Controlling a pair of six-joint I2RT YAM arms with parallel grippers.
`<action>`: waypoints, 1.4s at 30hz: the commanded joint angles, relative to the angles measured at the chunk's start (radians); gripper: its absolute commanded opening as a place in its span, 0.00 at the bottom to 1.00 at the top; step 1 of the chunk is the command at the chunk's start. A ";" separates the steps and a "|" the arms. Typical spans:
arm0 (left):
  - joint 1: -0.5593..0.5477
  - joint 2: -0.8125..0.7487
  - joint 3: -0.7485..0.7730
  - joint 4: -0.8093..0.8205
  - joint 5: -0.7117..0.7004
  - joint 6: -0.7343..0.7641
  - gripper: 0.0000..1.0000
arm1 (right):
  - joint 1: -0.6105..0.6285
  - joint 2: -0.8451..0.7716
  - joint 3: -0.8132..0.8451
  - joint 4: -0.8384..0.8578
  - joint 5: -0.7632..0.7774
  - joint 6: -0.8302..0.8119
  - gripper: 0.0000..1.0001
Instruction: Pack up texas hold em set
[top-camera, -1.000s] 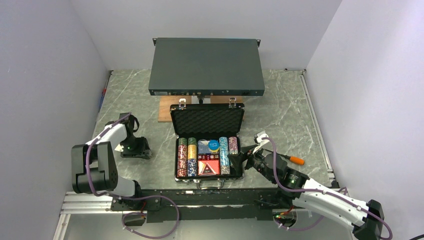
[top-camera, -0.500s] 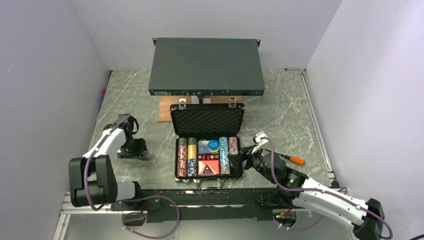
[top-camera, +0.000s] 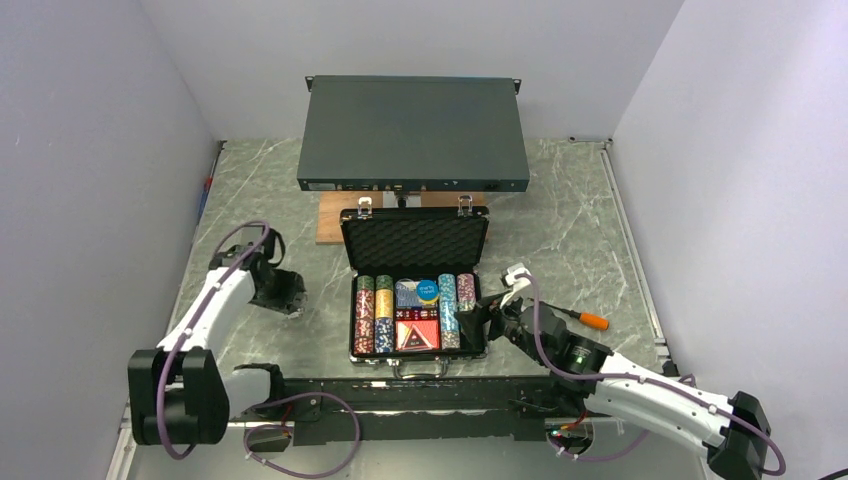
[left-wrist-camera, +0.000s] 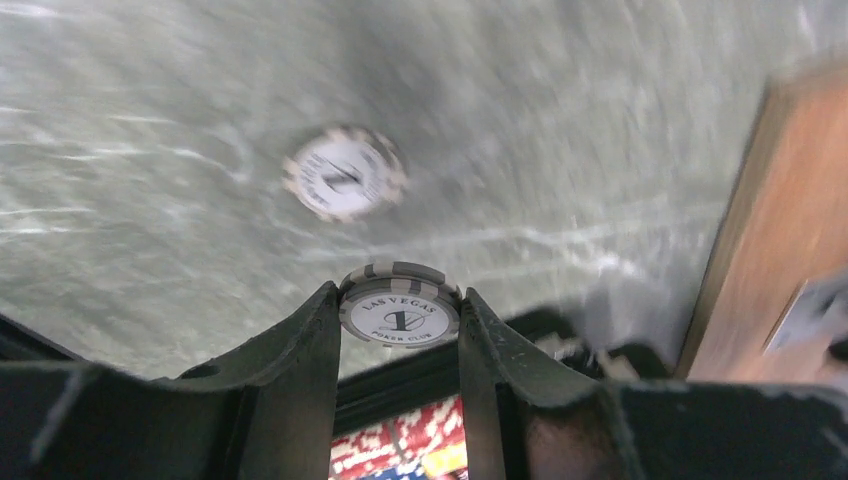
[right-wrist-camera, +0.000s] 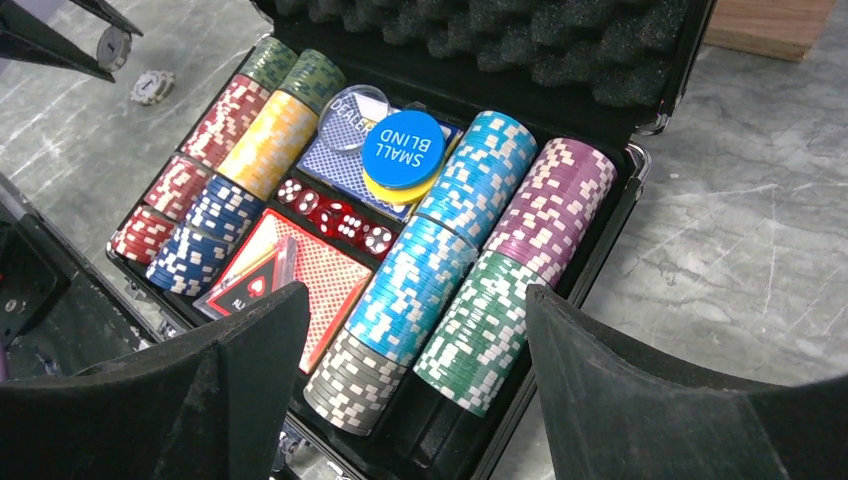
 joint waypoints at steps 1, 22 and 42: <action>-0.163 -0.062 0.057 0.103 0.035 0.170 0.00 | 0.004 0.021 0.045 0.040 0.011 -0.001 0.81; -0.852 0.100 0.234 0.198 -0.014 0.128 0.00 | 0.033 0.520 0.144 0.486 -0.178 0.432 0.80; -0.936 0.110 0.158 0.369 0.083 0.005 0.00 | 0.087 0.598 0.074 0.672 -0.115 0.505 0.60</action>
